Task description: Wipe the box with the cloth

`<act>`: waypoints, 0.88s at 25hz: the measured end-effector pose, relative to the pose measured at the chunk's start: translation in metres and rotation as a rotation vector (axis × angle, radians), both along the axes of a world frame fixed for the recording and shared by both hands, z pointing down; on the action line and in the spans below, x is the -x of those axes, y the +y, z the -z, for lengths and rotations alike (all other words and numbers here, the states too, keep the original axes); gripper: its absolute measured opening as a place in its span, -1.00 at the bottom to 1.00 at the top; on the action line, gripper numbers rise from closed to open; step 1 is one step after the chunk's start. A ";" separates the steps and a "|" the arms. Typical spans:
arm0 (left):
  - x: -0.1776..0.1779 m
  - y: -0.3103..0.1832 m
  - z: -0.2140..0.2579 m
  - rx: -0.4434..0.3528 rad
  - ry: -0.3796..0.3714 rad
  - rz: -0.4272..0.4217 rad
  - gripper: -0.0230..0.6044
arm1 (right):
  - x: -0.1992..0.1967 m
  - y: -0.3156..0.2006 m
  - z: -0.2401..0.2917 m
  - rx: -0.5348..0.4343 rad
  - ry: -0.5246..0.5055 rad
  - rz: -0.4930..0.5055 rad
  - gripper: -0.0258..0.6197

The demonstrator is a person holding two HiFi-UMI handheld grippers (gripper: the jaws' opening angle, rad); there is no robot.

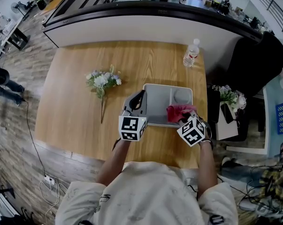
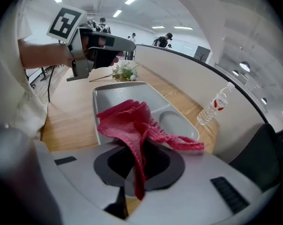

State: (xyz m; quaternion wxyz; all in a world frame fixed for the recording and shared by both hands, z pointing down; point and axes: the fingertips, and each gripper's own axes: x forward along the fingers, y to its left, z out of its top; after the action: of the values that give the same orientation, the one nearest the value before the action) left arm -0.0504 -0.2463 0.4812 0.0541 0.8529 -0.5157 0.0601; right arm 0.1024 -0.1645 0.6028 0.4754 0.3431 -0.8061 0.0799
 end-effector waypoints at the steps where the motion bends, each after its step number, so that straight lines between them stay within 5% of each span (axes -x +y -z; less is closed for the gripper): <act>1: 0.000 0.000 -0.001 0.002 0.001 0.000 -0.90 | 0.001 0.003 0.001 0.014 -0.014 -0.005 -0.75; 10: -0.005 0.002 -0.002 -0.001 0.000 -0.005 -0.90 | 0.009 0.039 0.005 0.173 -0.067 0.036 -0.75; 22: -0.001 0.004 -0.004 -0.003 -0.011 0.006 -0.90 | 0.012 0.055 0.005 0.271 -0.048 0.105 -0.75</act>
State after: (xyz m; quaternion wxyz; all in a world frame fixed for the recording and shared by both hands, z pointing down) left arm -0.0495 -0.2427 0.4856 0.0500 0.8512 -0.5186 0.0639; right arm 0.0901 -0.1091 0.5980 0.5014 0.2312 -0.8160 0.1713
